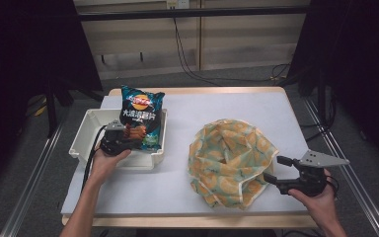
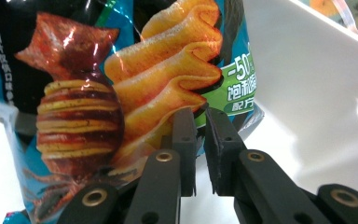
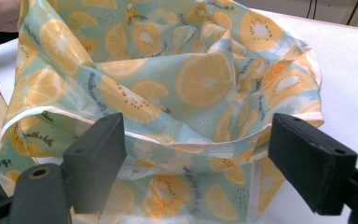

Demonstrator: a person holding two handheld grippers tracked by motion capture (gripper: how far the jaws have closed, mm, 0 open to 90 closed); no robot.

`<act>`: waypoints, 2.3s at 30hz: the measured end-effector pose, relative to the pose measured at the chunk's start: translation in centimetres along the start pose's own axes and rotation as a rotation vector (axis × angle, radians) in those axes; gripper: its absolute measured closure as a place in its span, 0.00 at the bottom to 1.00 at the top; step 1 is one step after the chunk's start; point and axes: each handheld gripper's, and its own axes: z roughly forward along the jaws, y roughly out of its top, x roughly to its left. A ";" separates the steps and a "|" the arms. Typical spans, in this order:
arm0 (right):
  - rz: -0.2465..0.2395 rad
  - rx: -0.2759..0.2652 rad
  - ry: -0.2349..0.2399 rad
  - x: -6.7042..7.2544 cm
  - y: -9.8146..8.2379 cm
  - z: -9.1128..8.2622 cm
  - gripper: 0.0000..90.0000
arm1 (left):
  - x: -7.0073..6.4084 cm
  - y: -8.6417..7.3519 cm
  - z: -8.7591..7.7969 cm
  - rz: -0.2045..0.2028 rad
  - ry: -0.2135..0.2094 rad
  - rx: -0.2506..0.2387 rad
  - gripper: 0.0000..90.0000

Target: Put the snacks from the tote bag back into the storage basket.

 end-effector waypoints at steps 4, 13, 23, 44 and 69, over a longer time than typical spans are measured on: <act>0.000 0.001 0.001 0.1 -0.1 0.0 0.21 | 0.4 0.5 0.7 -0.007 0.009 0.005 0.87; 0.001 0.007 0.000 -0.1 -0.2 0.1 0.21 | 1.0 1.1 1.5 0.002 0.018 0.003 0.80; -0.001 0.004 0.001 0.0 -0.2 0.0 0.21 | 1.1 0.5 1.1 -0.029 0.020 0.030 0.77; -0.005 0.006 0.001 0.1 -0.2 0.0 0.21 | 2.9 -0.9 -0.3 -0.103 0.075 0.017 0.64; -0.002 -0.006 -0.007 0.1 -0.2 -0.4 0.21 | -4.4 -1.0 -6.0 0.031 0.051 -0.181 0.15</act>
